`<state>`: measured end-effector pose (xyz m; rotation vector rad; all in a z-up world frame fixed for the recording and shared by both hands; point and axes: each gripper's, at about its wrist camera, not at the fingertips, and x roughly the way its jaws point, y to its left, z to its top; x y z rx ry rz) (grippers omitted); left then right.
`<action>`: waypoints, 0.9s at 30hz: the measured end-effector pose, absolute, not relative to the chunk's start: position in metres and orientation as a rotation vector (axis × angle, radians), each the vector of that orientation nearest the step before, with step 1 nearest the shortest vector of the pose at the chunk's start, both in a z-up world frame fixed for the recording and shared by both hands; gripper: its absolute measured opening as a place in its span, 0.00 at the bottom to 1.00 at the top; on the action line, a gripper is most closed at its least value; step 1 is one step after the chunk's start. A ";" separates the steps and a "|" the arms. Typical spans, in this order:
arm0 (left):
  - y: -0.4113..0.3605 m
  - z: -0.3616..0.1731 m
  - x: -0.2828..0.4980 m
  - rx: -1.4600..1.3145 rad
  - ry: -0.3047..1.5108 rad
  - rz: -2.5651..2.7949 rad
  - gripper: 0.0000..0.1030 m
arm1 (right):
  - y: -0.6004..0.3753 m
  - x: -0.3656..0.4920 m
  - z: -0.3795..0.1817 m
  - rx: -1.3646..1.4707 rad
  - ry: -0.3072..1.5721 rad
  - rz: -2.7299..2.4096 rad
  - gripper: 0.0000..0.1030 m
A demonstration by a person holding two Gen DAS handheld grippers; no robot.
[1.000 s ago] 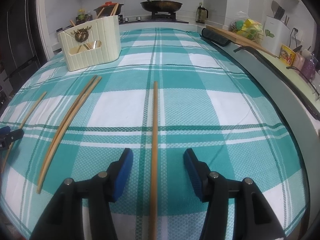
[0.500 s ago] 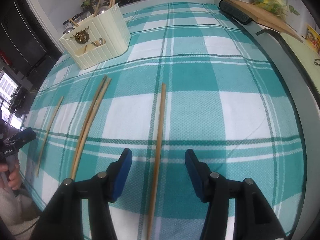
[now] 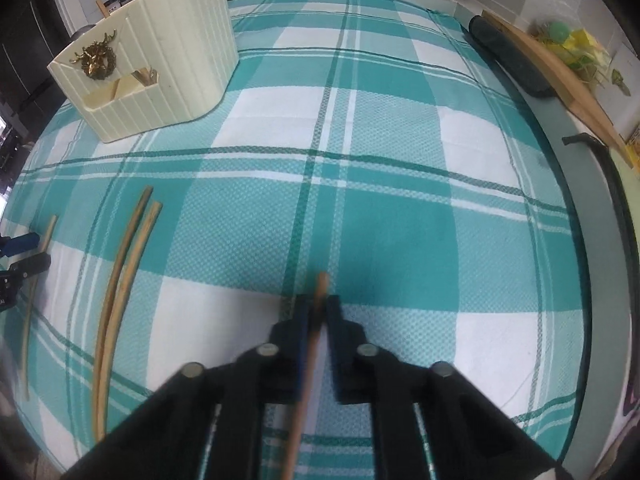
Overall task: Organize utensils
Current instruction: 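Grasp a wooden chopstick with the right tool while the left tool grasps another chopstick, then carry the chopstick with the right tool while the left tool carries its chopstick to the holder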
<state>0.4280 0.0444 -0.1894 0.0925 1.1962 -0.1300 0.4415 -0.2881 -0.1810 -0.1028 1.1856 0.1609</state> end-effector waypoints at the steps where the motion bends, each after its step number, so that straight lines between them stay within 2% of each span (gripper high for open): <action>1: 0.045 -0.188 0.429 0.079 1.192 -0.125 0.05 | -0.289 0.443 -0.180 -0.090 1.182 0.159 0.06; 6: 0.058 -0.148 0.415 -0.016 1.077 -0.123 0.05 | -0.298 0.436 -0.161 0.008 1.110 0.182 0.06; 18: 0.068 0.019 0.361 -0.101 0.725 -0.212 0.05 | -0.296 0.371 -0.001 0.037 0.704 0.305 0.06; 27: 0.062 0.109 0.385 -0.111 0.529 -0.219 0.05 | -0.271 0.375 0.086 0.016 0.426 0.305 0.06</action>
